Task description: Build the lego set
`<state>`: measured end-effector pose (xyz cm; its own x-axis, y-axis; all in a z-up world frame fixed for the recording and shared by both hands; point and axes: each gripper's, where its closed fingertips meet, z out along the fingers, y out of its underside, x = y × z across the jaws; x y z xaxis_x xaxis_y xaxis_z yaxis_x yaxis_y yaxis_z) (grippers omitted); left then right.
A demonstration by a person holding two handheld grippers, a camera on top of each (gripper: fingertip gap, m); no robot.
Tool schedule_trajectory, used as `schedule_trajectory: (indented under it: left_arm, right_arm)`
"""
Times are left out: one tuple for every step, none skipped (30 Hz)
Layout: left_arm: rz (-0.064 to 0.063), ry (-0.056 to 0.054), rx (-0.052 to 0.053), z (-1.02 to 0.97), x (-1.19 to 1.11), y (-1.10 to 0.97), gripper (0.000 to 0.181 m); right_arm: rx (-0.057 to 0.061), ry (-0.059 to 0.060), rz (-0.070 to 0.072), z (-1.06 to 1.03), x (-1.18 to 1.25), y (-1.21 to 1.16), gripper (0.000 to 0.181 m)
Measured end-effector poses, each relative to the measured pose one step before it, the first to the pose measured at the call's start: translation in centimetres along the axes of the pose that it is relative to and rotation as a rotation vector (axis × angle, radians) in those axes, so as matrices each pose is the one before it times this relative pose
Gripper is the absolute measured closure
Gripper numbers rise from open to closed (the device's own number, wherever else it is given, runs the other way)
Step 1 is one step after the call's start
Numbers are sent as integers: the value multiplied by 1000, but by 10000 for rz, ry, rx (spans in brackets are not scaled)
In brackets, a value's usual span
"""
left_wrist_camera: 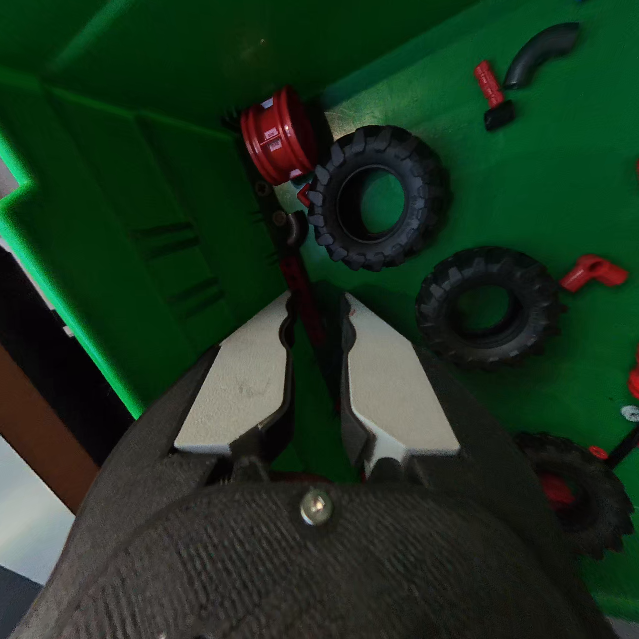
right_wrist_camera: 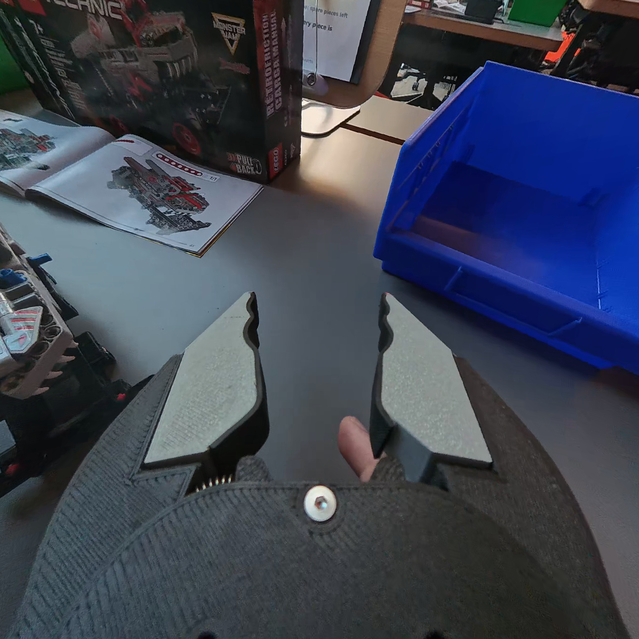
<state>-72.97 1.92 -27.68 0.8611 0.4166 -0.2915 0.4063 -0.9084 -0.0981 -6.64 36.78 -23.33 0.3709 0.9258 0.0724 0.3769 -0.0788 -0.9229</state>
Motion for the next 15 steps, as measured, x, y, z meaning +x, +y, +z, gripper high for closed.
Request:
schedule_trajectory:
  left_arm:
    - [-66,0,-37,-9,16,80,160]
    - [-63,91,-20,-30,95,102,159]
    - [-92,357,-17,-72,380,124,159]
    - [-147,468,-20,-119,446,130,153]
    - [-155,481,-37,-186,406,170,152]
    - [-104,244,26,-177,45,91,161]
    - [-82,-132,194,-211,-397,-144,162]
    - [-15,-115,282,-293,-210,-281,162]
    - [72,-31,226,-284,57,-208,161]
    - [95,-50,98,-210,95,-48,160]
    - [70,-26,-25,-126,113,108,159]
    - [58,-42,-108,-3,22,198,159]
    - [72,-150,-159,134,-221,226,158]
    - [67,-243,-212,296,-411,261,157]
    - [-12,20,-210,428,22,230,158]
  right_arm:
    - [-2,-22,3,10,-28,-1,113]
    - [-9,-36,5,18,-53,14,114]
    - [1,-15,0,5,-35,-4,114]
    - [8,10,-13,-16,-23,-17,114]
    - [14,23,-11,-17,-2,-12,114]
    - [4,23,-11,-19,-6,-12,114]
    - [-1,8,-15,-7,-19,0,115]
    - [7,-3,-11,-6,-24,-7,115]
    - [18,7,-12,-23,-11,-23,115]
    - [23,17,-14,-20,5,-31,116]
    - [18,0,-7,-19,-15,-24,116]
    - [2,-30,1,1,-42,-3,116]
    - [-5,-36,-3,2,-61,3,116]
    - [11,-25,-12,-3,-44,-23,116]
    - [30,-20,-24,-22,-59,-40,116]
